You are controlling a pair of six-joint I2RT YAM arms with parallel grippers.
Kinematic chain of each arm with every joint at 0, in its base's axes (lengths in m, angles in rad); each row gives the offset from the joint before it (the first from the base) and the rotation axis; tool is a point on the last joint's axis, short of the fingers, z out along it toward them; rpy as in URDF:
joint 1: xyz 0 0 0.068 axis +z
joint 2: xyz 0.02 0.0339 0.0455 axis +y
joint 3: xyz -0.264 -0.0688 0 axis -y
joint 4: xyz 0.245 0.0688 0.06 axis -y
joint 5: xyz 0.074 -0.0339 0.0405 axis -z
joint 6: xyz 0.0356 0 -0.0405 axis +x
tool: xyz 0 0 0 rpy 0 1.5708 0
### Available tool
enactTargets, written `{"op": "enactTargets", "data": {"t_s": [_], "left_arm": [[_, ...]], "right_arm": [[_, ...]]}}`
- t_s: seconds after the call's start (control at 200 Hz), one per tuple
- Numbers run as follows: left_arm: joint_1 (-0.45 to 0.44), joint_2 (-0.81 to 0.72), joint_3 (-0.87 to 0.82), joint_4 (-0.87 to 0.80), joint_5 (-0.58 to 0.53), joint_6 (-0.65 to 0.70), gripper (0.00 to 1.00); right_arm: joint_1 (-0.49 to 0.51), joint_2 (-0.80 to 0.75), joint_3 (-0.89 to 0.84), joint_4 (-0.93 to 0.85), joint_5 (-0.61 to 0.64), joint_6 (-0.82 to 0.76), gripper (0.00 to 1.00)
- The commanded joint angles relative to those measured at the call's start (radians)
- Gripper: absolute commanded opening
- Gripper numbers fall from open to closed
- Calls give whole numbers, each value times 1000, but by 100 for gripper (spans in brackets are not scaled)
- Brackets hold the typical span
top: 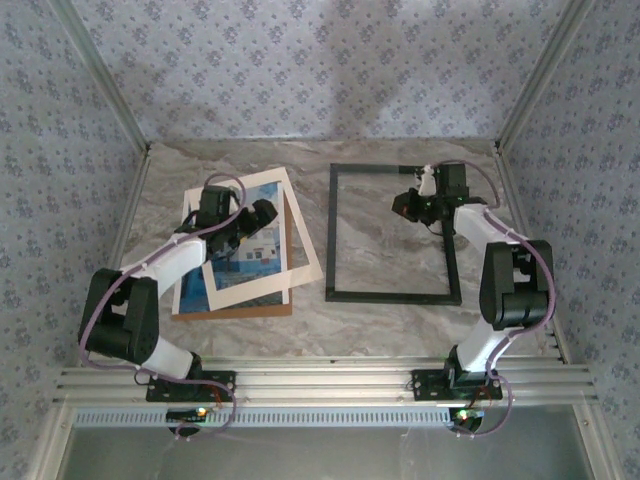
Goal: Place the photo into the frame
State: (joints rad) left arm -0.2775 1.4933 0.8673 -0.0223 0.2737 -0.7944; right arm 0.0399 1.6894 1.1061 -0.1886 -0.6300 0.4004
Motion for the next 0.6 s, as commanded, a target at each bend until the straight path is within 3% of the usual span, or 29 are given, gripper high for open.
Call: {"op": "enactTargets", "data": {"t_s": [0.0, 0.14, 0.595], "left_arm": [[-15, 15, -8, 16, 9, 0, 99], [-19, 29, 2, 7, 22, 14, 98], [-25, 34, 16, -22, 28, 34, 99]], "right_arm": [[-29, 17, 35, -95, 8, -90, 1], [-75, 36, 63, -195, -8, -153, 1], [-148, -18, 36, -229, 51, -194, 2]]}}
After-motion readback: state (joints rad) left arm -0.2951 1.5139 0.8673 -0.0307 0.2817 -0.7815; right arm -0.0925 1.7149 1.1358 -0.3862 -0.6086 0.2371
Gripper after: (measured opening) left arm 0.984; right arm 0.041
